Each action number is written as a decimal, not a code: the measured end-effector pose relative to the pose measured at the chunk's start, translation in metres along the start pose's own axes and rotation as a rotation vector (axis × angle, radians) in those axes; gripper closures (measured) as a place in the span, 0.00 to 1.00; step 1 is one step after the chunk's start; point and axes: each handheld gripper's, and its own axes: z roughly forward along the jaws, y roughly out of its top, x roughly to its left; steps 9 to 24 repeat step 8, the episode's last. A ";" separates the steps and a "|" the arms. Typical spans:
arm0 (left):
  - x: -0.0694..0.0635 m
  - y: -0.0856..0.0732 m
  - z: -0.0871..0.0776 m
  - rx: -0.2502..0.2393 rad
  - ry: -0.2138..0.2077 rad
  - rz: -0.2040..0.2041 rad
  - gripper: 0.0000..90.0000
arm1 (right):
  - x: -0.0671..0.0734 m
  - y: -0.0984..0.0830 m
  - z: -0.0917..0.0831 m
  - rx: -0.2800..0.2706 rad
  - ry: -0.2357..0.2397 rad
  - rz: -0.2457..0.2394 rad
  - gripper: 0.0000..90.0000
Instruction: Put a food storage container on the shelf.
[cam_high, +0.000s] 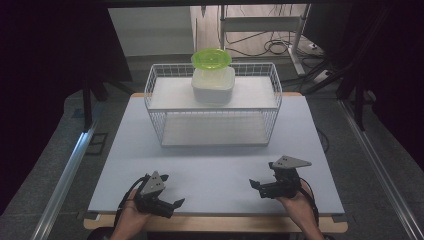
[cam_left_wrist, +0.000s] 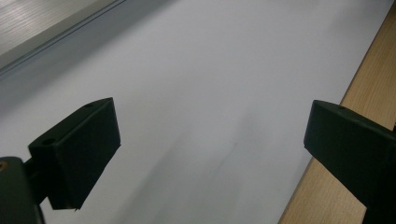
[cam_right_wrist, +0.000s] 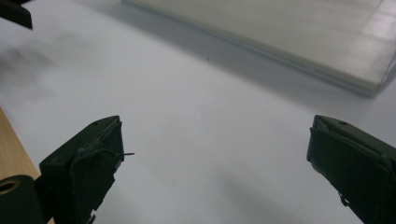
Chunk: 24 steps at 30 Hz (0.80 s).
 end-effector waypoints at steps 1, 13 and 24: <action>0.000 0.000 0.000 0.000 0.000 0.001 0.04 | -0.001 -0.003 0.000 0.009 -0.002 0.003 0.05; 0.001 0.000 0.000 -0.006 0.003 0.004 0.03 | -0.005 -0.012 0.005 0.066 -0.018 0.019 0.05; 0.001 0.000 0.000 -0.006 0.003 0.004 0.03 | -0.005 -0.012 0.005 0.066 -0.018 0.019 0.05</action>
